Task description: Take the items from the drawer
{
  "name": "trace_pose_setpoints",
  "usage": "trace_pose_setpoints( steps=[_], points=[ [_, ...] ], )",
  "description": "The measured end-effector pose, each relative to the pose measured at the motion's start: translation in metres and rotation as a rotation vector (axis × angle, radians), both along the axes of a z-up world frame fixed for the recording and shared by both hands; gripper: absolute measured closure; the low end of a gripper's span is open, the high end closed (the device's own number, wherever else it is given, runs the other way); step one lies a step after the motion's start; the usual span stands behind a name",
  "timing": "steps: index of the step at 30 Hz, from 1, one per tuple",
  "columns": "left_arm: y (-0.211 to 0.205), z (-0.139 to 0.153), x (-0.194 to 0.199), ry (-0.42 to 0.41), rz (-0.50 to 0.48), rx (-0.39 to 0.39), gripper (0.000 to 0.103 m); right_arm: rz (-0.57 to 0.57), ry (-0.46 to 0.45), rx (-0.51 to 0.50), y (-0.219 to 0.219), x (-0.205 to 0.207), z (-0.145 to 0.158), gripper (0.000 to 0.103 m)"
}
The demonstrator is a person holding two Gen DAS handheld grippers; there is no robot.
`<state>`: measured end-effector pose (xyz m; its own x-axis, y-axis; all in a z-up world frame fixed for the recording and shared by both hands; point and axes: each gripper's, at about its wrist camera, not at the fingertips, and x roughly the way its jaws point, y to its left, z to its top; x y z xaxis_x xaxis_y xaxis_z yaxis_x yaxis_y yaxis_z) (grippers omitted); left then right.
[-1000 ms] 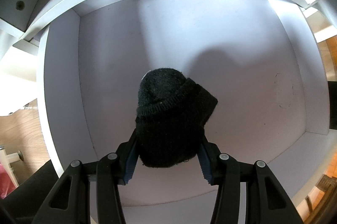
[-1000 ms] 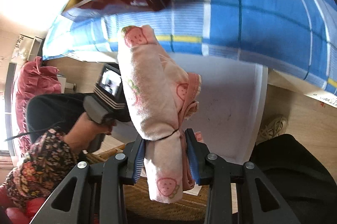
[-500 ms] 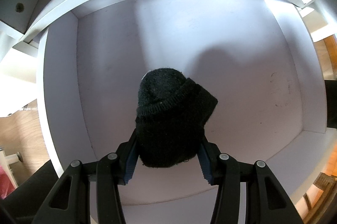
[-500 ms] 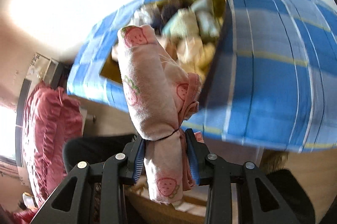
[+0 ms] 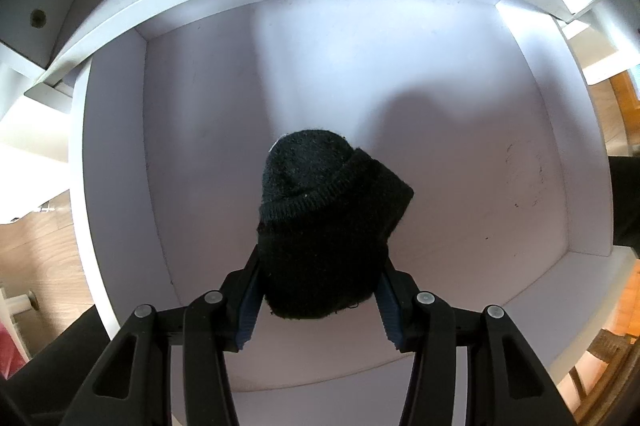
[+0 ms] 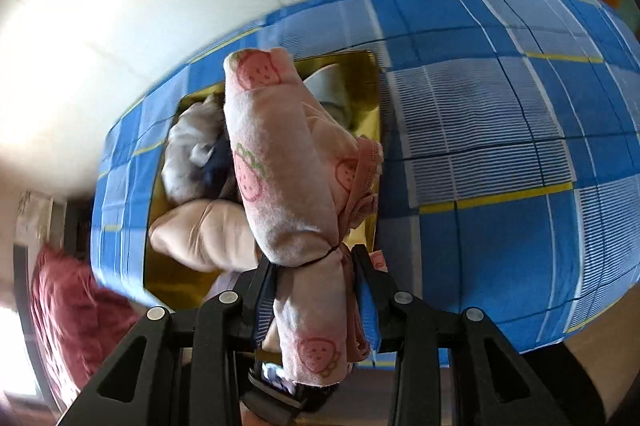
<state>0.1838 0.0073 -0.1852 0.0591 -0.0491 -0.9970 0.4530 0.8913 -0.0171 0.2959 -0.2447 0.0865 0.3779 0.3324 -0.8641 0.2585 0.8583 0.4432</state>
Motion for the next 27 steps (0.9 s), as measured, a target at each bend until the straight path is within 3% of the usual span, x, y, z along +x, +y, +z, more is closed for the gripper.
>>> trace_pose_setpoints(
  steps=[4, 9, 16, 21, 27],
  points=[
    [0.001, 0.001, 0.001, 0.005, 0.007, -0.016, 0.052, -0.045, 0.053, 0.003, 0.006, 0.017, -0.011, 0.067],
    [0.005, -0.003, 0.001, 0.009, 0.005, -0.030, 0.052, -0.043, 0.094, -0.085, 0.020, 0.024, -0.021, 0.065],
    [0.010, -0.010, 0.001, 0.013, 0.012, -0.024, 0.052, -0.011, -0.016, -0.234, 0.028, 0.010, 0.006, 0.064],
    [0.010, -0.014, 0.001, 0.016, 0.008, -0.022, 0.052, 0.046, -0.007, -0.272, 0.036, 0.016, -0.009, 0.082],
    [0.008, -0.013, 0.005, 0.022, 0.013, -0.024, 0.052, 0.059, 0.002, -0.316, 0.046, 0.031, -0.026, 0.083]
  ],
)
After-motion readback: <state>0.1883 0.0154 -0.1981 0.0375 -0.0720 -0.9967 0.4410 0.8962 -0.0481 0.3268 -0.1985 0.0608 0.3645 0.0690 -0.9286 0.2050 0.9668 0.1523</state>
